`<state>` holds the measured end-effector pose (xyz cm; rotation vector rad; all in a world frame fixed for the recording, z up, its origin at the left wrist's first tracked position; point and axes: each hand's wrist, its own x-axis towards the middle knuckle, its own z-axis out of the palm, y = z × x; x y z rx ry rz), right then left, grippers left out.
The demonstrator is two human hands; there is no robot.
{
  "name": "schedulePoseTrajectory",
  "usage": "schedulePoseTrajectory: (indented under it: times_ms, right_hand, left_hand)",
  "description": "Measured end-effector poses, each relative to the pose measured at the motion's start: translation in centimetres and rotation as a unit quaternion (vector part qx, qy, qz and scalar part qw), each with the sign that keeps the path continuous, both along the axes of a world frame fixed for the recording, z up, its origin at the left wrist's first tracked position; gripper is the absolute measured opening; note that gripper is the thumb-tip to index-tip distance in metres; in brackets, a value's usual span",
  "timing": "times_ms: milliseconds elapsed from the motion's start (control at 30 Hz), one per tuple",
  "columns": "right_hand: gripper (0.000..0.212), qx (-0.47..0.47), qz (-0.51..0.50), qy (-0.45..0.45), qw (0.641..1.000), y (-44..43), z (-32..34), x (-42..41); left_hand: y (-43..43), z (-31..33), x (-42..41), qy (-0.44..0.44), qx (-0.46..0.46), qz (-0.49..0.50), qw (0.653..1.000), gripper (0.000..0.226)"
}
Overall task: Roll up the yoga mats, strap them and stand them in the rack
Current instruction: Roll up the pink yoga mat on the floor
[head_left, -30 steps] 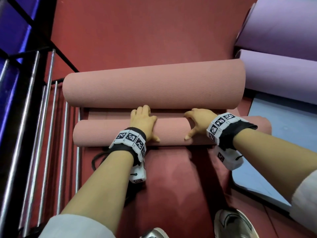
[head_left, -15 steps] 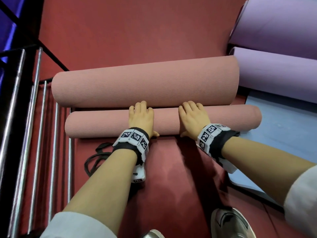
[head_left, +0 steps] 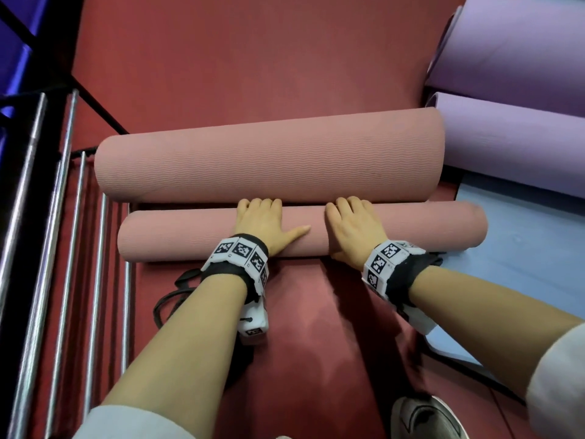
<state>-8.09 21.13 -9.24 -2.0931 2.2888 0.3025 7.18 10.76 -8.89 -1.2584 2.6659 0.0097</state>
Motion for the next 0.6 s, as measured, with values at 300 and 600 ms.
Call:
schedulePoseTrajectory:
  times_ms: [300,600]
  right_hand:
    - [0.094,-0.061,0.006,-0.025,0.998,1.1,-1.5,0.1]
    - [0.089,-0.002,0.0,-0.099,0.995,-0.5,-0.5,-2.1]
  left_hand:
    - [-1.1,0.2,-1.7,0.029,0.089,0.018,0.995,0.118]
    - [1.0,-0.4,0.2,-0.005,0.06,-0.047,0.997,0.121]
